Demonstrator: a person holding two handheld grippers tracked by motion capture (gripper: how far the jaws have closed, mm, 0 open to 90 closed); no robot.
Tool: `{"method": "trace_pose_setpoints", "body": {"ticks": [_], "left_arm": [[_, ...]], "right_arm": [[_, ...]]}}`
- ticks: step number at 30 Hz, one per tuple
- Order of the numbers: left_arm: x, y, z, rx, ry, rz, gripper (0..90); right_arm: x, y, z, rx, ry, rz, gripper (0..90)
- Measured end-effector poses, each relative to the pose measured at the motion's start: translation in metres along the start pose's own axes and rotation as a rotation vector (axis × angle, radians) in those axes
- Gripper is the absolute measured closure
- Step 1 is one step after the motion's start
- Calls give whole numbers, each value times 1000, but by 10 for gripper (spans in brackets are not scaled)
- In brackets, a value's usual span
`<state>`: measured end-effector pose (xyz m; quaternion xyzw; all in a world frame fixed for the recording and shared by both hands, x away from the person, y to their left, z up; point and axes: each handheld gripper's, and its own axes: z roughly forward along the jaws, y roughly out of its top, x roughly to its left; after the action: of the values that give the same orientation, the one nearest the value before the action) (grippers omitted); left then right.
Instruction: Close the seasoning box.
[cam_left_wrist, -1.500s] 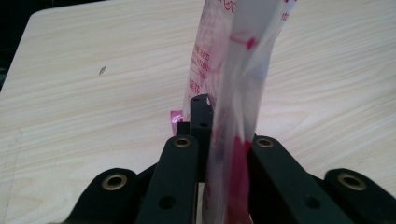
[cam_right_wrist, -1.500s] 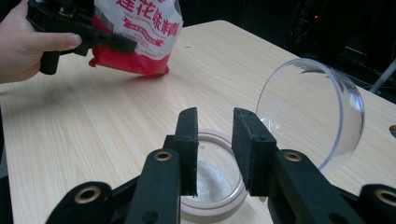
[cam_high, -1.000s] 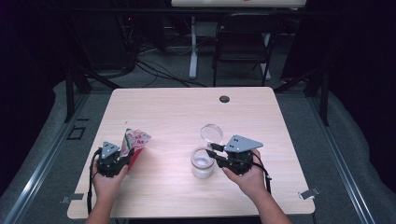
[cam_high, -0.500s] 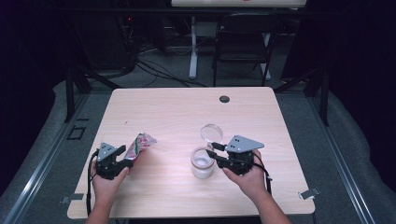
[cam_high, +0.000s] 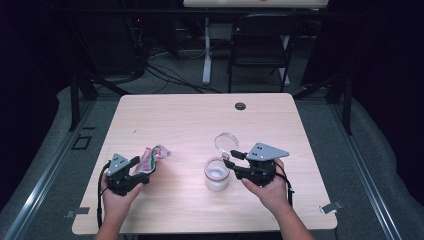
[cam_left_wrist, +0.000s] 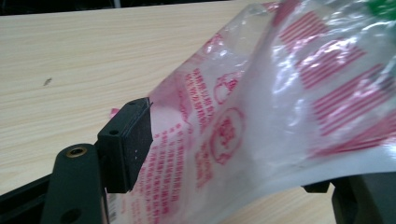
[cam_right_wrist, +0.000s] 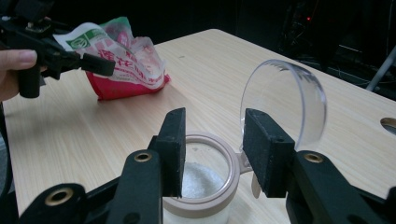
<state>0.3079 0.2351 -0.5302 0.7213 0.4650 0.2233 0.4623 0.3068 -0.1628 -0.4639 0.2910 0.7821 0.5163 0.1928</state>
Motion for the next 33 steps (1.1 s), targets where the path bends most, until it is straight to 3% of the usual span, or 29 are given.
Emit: {"method": "trace_pose_setpoints", "body": {"ticks": [17,23,27,33], "left_arm": [[-34,-4,11,72,-53,111,273],[-43,-7,15,95,-68,132,260],[-48,-8,19,121,-55,175,244],[-52,-8,19,127,-55,190,204]], "right_arm": [[-9,-1,-5,10,-13,24,598],[-10,-1,-6,2,-23,34,599],[-11,-2,-5,3,-17,37,600],[-11,-3,-5,6,-24,39,586]]}}
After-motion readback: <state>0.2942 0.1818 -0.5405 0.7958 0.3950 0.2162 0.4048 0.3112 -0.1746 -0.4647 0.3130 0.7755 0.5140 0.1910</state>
